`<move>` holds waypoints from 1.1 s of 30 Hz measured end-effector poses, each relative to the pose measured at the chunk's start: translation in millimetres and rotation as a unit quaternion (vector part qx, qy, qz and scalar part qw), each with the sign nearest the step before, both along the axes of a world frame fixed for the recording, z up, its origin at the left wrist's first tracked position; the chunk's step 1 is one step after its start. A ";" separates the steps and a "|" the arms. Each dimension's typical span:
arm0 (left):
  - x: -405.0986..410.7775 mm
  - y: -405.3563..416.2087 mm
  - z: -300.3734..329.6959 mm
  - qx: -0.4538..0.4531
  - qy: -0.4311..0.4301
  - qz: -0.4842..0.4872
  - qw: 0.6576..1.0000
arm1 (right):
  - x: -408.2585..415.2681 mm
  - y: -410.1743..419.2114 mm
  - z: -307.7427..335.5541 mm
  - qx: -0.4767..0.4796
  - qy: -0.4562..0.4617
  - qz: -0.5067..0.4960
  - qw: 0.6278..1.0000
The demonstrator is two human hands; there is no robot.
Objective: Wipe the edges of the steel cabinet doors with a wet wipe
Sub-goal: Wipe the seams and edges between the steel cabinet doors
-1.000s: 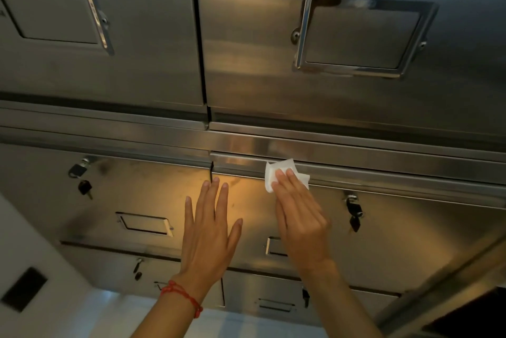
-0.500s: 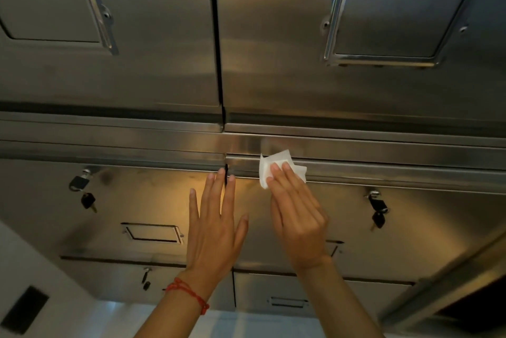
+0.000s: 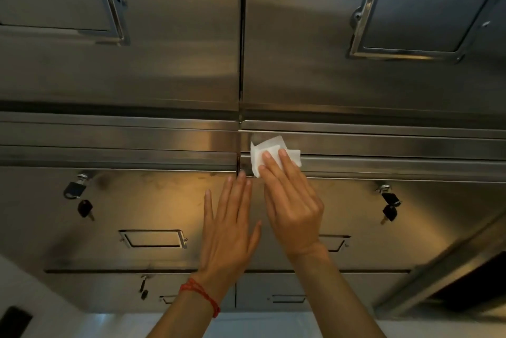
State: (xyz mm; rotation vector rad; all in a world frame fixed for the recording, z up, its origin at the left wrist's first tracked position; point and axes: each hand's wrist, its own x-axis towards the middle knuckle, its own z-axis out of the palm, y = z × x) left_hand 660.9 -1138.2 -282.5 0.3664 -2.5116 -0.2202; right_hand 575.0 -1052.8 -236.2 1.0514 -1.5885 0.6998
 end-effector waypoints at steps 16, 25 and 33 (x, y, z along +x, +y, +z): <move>-0.1 -14.7 -1.2 -0.018 -0.012 0.010 1.000 | -11.1 -5.1 -14.8 0.002 -0.021 -0.039 0.999; -1.6 -12.3 -1.5 -0.022 0.001 0.015 1.000 | -12.8 -6.0 -12.9 0.025 0.002 -0.028 0.999; -2.4 -12.0 -1.6 -0.014 -0.001 0.016 1.000 | -3.9 -18.4 -6.4 0.030 0.019 -0.010 0.999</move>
